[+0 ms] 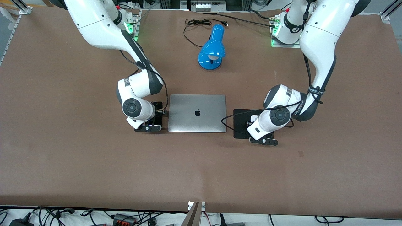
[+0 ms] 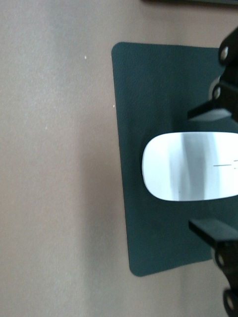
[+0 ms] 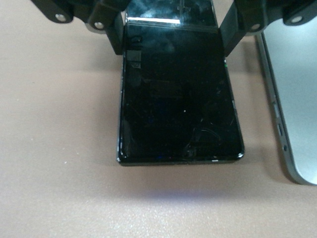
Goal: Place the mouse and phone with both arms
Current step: 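Lower the phone beside the laptop while the left gripper sets the mouse down, then open the right gripper off the phone while the left gripper withdraws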
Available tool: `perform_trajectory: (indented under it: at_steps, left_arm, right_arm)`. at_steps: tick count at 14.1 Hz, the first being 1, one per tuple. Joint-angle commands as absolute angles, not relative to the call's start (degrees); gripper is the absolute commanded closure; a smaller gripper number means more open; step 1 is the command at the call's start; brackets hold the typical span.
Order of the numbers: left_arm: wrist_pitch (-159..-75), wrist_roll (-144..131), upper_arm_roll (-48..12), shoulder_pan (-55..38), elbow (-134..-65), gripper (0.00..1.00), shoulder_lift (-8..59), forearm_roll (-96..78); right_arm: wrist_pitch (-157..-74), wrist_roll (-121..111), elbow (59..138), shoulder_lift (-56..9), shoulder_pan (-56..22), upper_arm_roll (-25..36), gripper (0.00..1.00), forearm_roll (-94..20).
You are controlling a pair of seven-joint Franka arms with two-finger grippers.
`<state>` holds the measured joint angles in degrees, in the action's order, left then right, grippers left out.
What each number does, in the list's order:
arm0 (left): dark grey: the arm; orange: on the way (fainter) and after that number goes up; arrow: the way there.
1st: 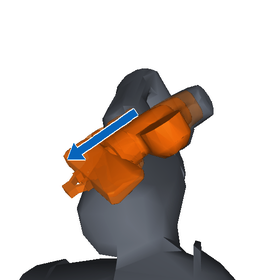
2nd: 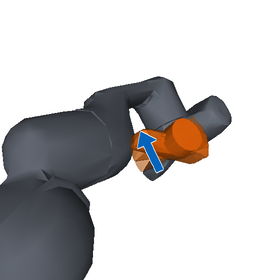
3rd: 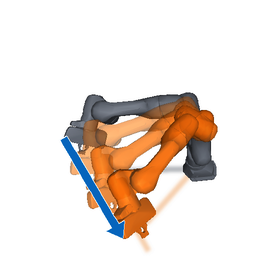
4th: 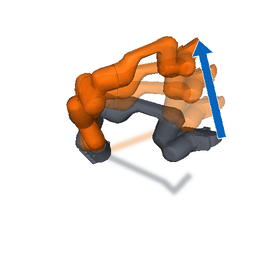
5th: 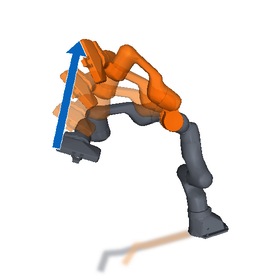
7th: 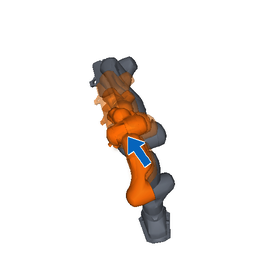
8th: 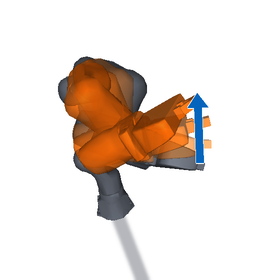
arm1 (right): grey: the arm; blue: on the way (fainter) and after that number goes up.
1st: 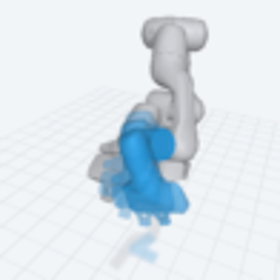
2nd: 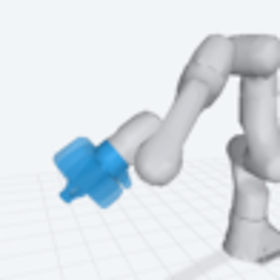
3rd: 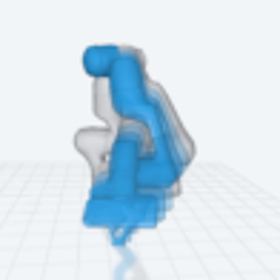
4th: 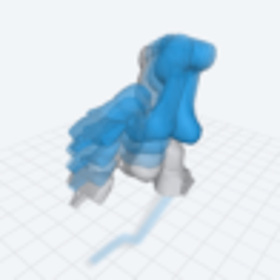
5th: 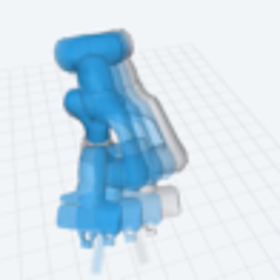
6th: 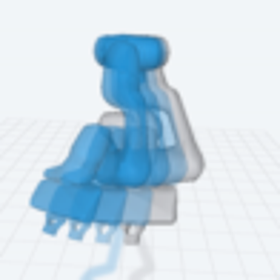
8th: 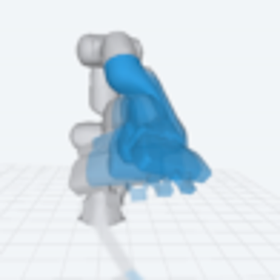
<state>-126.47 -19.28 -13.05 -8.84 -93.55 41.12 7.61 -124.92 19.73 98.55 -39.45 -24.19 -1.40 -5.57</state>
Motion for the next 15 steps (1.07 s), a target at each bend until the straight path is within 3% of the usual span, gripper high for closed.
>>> perform_trajectory:
  at_steps: [1, 3, 4, 5, 6, 12, 15]
  left_arm:
    - [-123.1, -19.3, -13.2, -7.3, -93.2, 0.00, 38.7, 9.0]
    - [-119.0, -19.2, -13.0, -6.3, -93.3, 0.00, 36.1, 8.9]
    - [-117.5, -19.1, -13.0, -4.7, -93.3, 0.00, 34.4, 8.9]
    - [-116.6, -19.0, -13.4, -1.8, -93.5, 0.00, 32.0, 9.0]
    - [-114.2, -18.2, -14.8, 0.8, -94.3, 0.00, 29.3, 8.6]
    - [-98.8, -6.4, -18.3, 15.6, -94.5, 0.00, 12.7, -0.1]
    - [-92.7, -6.4, -18.4, 17.0, -95.0, 0.00, 6.3, -0.6]
  right_arm:
    - [-124.2, 19.2, 99.4, -38.3, -24.5, -1.3, 0.70, -6.2]
    - [-124.2, 19.1, 99.7, -38.4, -24.5, -1.3, 0.69, -6.2]
    - [-124.3, 19.3, 99.6, -38.4, -24.5, -1.3, 0.57, -6.3]
    - [-124.3, 19.6, 99.5, -38.4, -24.5, -1.3, 0.12, -6.4]
    - [-124.1, 19.6, 99.5, -38.2, -24.4, -1.3, 0.00, -6.4]
    - [-122.9, 21.4, 99.0, -30.3, -23.6, -0.8, 0.00, -6.3]
    - [-121.5, 21.3, 98.9, -25.0, -21.9, -0.5, 0.00, -5.9]
